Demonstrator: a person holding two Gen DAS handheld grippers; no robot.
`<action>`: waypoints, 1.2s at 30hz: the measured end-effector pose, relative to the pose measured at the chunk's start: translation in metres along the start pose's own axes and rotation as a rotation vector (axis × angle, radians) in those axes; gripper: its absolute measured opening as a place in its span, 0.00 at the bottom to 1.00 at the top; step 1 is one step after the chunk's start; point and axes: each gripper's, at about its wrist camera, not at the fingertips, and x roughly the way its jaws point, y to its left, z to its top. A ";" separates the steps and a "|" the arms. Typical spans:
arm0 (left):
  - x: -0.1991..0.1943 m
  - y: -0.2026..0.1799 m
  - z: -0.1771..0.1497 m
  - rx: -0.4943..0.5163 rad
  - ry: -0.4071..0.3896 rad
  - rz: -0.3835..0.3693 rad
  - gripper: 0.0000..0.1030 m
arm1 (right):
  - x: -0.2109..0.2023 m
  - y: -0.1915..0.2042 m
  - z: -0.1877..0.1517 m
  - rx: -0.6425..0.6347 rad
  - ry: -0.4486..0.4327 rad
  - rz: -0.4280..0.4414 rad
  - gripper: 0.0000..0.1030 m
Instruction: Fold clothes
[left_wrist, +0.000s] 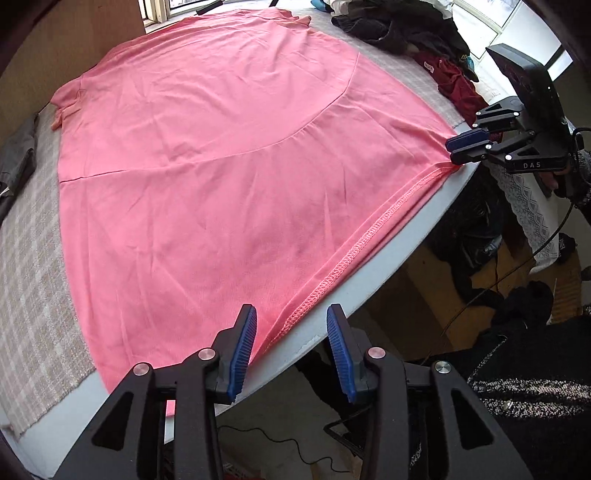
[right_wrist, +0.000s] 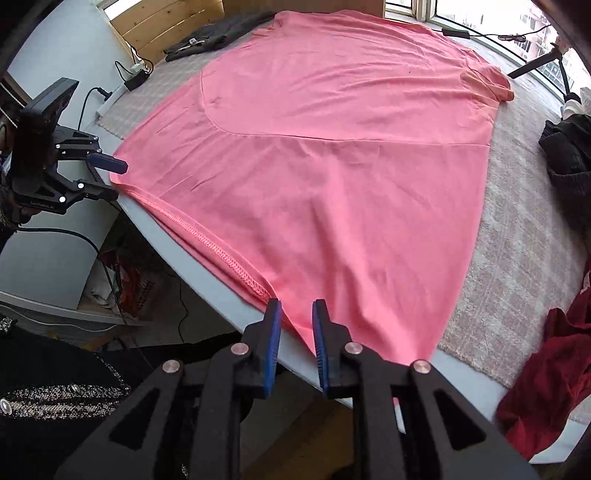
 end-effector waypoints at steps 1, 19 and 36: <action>0.001 -0.001 -0.003 0.008 0.013 -0.024 0.36 | 0.004 0.000 0.000 -0.011 0.007 0.001 0.17; -0.003 0.012 -0.006 -0.059 0.045 0.008 0.32 | 0.020 0.002 0.004 0.024 0.068 0.067 0.16; -0.039 0.126 -0.091 -0.600 -0.049 0.101 0.43 | -0.034 -0.077 -0.075 0.333 -0.074 -0.021 0.42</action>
